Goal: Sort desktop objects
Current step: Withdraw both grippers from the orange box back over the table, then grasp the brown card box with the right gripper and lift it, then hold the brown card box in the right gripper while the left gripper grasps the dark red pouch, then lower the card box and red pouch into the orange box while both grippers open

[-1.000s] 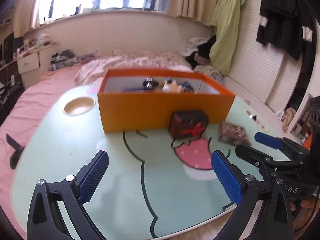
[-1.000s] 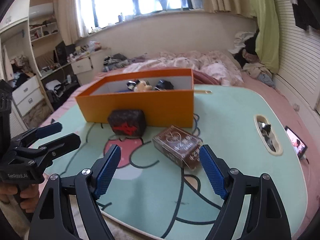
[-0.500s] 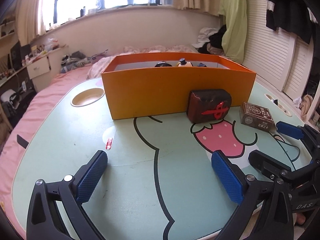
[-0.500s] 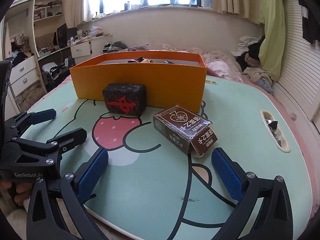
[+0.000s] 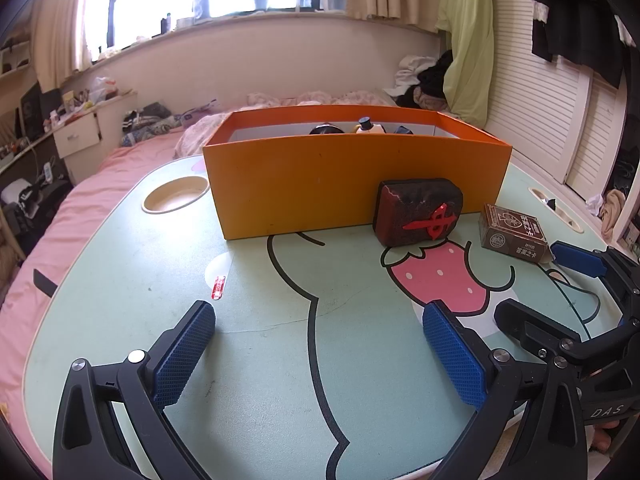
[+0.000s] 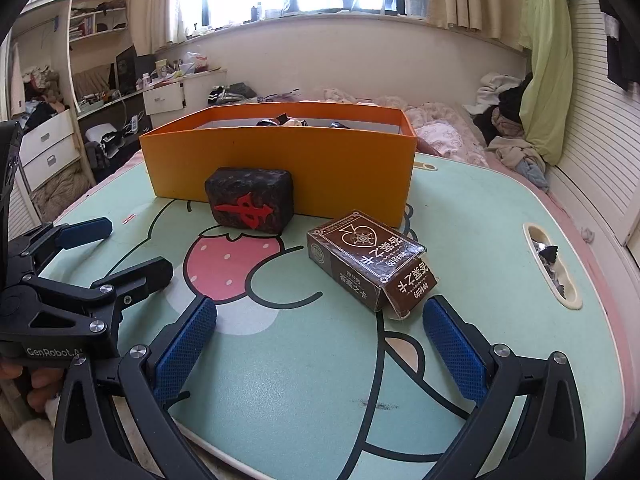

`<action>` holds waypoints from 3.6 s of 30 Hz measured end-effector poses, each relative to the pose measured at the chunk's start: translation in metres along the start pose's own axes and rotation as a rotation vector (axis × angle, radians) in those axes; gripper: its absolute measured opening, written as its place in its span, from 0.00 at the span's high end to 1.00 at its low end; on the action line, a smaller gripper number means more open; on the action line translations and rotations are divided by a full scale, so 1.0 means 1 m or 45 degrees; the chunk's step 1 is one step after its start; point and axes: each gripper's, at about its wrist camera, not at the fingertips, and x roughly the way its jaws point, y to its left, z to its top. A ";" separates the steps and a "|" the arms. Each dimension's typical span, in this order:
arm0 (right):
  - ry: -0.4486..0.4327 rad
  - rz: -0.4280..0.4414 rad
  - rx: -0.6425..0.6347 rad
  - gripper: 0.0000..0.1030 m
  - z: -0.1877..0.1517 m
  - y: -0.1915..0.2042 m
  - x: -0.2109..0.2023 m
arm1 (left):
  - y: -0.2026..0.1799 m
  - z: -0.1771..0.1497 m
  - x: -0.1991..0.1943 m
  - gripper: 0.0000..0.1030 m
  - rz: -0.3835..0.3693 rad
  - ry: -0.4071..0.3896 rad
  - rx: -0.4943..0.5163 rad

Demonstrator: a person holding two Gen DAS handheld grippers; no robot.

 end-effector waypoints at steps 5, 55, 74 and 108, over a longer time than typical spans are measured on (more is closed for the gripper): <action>-0.003 0.001 0.000 0.01 -0.002 0.000 0.000 | 0.000 0.000 0.000 0.00 0.000 0.000 0.000; 0.132 0.007 -0.020 0.59 0.028 -0.017 0.014 | -0.006 0.003 0.000 0.00 0.000 -0.001 0.003; -0.186 0.109 0.307 0.59 0.033 -0.077 -0.033 | -0.043 0.049 0.000 0.00 -0.146 0.027 0.074; -0.149 0.276 0.216 0.59 0.096 -0.036 -0.014 | -0.008 0.121 -0.032 0.40 -0.227 -0.158 -0.052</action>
